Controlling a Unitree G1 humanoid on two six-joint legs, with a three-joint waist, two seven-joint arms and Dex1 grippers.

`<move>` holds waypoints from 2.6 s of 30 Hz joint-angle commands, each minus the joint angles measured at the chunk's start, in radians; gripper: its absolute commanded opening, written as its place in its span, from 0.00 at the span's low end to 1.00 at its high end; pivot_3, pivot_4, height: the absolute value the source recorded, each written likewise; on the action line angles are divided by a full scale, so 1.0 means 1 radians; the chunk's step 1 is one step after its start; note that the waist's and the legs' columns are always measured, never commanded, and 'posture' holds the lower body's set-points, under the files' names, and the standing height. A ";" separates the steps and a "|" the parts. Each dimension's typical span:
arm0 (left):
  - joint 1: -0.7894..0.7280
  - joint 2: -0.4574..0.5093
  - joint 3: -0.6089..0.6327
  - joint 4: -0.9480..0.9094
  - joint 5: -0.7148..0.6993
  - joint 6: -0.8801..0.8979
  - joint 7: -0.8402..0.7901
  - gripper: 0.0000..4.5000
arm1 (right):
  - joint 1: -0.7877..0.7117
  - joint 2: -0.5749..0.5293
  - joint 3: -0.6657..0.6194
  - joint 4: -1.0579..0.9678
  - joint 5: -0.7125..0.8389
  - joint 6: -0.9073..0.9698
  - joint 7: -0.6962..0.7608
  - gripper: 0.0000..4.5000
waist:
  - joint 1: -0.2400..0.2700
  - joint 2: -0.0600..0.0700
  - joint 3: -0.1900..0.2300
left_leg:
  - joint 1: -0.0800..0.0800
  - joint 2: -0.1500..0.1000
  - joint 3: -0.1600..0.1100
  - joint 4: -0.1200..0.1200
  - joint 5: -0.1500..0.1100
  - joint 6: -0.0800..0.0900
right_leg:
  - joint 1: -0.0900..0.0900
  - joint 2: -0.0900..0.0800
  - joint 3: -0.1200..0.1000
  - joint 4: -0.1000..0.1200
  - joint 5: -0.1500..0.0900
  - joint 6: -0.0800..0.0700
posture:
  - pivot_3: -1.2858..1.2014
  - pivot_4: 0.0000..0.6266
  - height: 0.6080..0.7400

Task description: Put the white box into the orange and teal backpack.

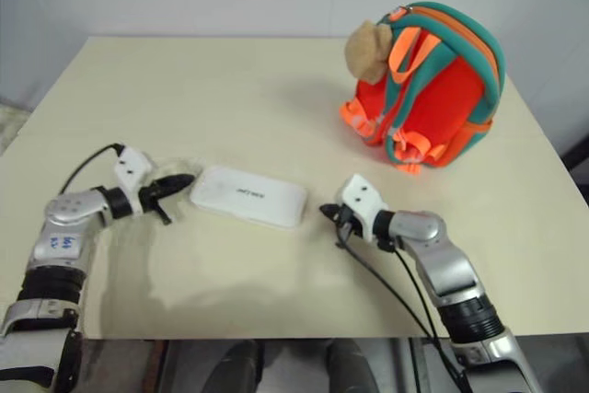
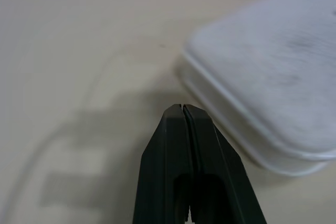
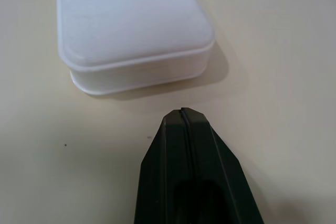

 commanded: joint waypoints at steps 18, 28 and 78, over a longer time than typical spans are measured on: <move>0.264 0.002 -0.004 -0.428 -0.130 0.258 -0.086 0.01 | 0.040 -0.075 -0.067 -0.106 0.109 0.066 0.106 0.00 | 0.005 0.000 0.000 | 0.000 0.000 0.000 0.000 0.000 0.000 | 0.001 0.000 0.000 0.000 0.000 0.000 | 0.52 0.24 1.00; 0.331 -0.006 -0.028 -0.546 -0.155 0.321 -0.087 0.01 | 0.125 -0.203 -0.133 -0.105 0.169 0.033 0.227 0.00 | 0.004 0.000 0.000 | 0.000 0.000 0.000 0.000 0.000 0.000 | 0.002 -0.001 0.000 -0.003 0.000 0.000 | 0.52 0.24 1.00; -0.094 0.131 -0.168 -0.265 -0.376 1.160 -0.287 1.00 | 0.007 -0.366 -0.121 -0.191 0.416 0.599 0.175 1.00 | 0.005 0.001 0.000 | 0.000 0.000 0.000 -0.001 0.000 0.001 | 0.001 -0.001 -0.001 -0.005 0.000 -0.001 | 0.52 0.24 1.00</move>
